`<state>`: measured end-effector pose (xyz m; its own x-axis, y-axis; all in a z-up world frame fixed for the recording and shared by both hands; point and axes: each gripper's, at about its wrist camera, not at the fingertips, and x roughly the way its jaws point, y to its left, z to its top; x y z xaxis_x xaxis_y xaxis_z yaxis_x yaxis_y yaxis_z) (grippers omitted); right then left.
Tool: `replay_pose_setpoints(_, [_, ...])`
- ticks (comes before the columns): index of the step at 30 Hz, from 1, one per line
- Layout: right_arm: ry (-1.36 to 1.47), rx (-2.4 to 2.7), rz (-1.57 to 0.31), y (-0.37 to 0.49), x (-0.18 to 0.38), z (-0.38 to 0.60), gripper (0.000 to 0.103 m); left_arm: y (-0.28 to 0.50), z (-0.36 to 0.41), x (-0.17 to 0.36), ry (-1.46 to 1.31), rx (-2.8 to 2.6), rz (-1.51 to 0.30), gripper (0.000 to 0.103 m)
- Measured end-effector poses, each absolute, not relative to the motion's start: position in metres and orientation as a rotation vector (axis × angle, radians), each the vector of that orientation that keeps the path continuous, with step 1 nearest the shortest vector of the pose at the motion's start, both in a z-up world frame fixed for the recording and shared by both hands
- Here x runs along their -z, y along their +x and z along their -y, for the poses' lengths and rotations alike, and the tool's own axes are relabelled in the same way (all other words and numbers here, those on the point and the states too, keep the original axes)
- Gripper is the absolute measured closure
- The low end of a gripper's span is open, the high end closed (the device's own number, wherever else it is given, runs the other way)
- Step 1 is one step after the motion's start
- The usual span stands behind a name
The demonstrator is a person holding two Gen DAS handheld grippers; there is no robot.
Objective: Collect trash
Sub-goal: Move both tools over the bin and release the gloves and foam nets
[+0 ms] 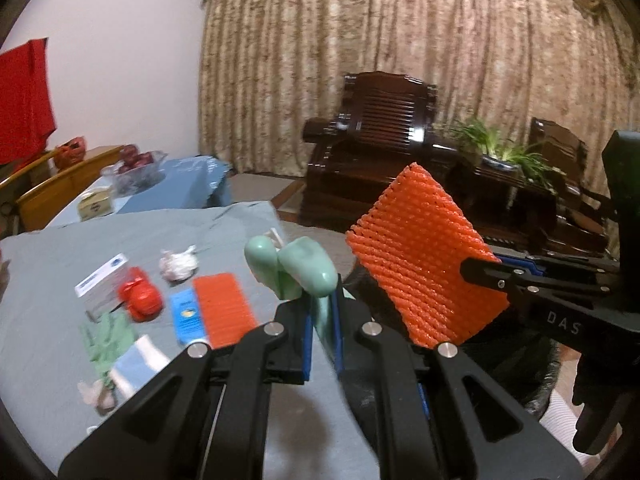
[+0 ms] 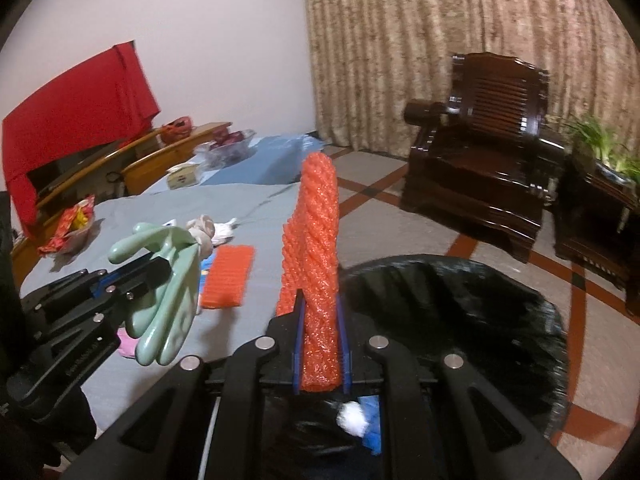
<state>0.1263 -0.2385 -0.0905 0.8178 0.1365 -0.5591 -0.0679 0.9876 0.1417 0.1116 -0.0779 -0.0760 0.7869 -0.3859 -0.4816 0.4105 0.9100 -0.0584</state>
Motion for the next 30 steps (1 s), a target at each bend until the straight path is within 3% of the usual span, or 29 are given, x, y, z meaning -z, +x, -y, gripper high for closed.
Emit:
replay_pose_setpoints(17, [0.160,0.115,-0.632,0.091,0.115,0.326,0.089,0.114,0.180,0.100,0.116,0.619,-0.533,0.096])
replay_pose_setpoints(30, [0.188,0.161,-0.677,0.089,0.140,0.347,0.089,0.126,0.198,0.118,0.124,0.656,-0.596,0.095])
